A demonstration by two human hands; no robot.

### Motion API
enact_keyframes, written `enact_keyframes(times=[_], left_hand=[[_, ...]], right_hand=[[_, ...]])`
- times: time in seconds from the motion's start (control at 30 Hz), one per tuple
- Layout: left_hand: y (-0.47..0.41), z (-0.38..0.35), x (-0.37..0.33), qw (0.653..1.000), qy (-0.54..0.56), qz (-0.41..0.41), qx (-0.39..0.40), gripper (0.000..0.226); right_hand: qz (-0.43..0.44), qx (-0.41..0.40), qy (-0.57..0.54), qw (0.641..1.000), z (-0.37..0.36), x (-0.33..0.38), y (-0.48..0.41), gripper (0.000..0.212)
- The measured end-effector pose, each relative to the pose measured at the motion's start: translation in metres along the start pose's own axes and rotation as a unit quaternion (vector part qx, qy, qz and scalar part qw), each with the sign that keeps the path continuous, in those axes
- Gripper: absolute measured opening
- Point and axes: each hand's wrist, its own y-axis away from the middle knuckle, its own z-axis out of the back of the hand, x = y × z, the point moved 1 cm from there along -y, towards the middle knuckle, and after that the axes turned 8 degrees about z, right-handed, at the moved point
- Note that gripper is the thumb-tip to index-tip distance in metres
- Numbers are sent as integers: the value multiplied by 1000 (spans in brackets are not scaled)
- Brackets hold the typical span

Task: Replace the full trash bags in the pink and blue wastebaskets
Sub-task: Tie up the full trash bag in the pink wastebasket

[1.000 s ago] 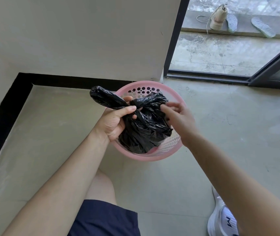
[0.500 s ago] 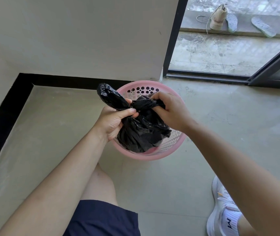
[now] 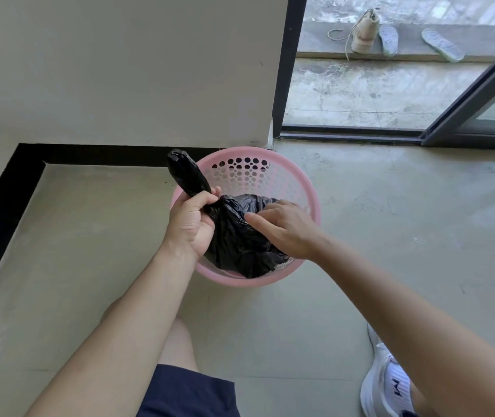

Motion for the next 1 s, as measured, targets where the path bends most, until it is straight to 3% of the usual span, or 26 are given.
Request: enact_keyframes(times=[0.17,0.3,0.4,0.53,0.63,0.73,0.8,1.0], left_hand=[[8,-4,-5,992,122,2,-20,22],[14,-7,-11,986,159,-36,19,17],[20,-6,-8,994,98,-26,32,19],[25,-2,-8,997,46,-7,56,19],[26,0,-10,997,38,-3,63,23],[26,0,-10,997,28,-6,69,25],[25,1,-9,997,28,-13,71,23],[21,8,-11,996,63,3,61,17]], right_hand=[[-93,50,-119,987,-11,-5,-6,59],[-107,55,-76,990,-19,-9,-4,55],[-117,41,-28,992,-21,-9,-2,29],[-102,-52,-225,968,-12,-4,-6,42],[-82,-35,-287,954,-7,4,-11,32],[-59,5,-255,965,-10,10,-10,25],[-49,-18,-207,977,-13,11,-10,23],[-27,-223,-85,971,-7,12,-7,8]])
